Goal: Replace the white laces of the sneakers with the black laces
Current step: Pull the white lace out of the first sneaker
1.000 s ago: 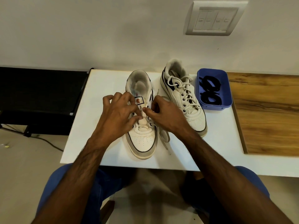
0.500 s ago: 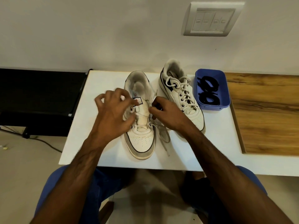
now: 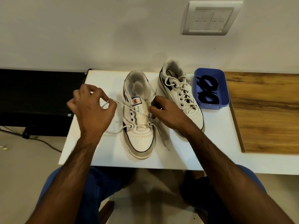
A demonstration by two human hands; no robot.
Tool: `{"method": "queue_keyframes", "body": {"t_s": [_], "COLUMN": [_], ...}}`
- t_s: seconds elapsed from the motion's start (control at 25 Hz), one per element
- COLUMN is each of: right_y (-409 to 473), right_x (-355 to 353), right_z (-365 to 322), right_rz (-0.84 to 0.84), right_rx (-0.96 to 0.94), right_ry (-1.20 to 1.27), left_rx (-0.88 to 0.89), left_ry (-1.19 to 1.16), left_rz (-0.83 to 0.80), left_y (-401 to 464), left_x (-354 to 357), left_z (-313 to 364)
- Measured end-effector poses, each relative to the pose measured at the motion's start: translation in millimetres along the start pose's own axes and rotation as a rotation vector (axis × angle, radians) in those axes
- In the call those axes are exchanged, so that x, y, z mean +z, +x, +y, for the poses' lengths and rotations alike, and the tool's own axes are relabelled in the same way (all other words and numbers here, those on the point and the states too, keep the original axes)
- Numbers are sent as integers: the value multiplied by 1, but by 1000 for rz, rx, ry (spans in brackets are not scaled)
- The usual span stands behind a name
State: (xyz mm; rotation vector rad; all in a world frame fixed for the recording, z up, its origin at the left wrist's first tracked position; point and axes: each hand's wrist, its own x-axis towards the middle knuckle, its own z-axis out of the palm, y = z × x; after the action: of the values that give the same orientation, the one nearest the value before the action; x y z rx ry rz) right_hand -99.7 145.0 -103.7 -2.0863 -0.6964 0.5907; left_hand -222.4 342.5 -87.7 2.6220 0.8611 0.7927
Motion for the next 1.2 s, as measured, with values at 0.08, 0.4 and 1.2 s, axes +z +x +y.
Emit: {"method": "queue_keyframes", "body": {"t_s": [0.08, 0.4, 1.2], "right_y": [0, 1, 0], "right_x": [1, 3, 0], "right_z": [0, 2, 0], "right_rz": [2, 16, 6], "right_rx": [-6, -10, -3], "right_ry": [-3, -2, -19], "left_rx": [118, 584, 459], "left_ry": [-42, 21, 4], "left_rz": [-103, -321, -171], "left_y": [-2, -17, -11], "left_x": [2, 19, 14], "left_z": [6, 22, 15]}}
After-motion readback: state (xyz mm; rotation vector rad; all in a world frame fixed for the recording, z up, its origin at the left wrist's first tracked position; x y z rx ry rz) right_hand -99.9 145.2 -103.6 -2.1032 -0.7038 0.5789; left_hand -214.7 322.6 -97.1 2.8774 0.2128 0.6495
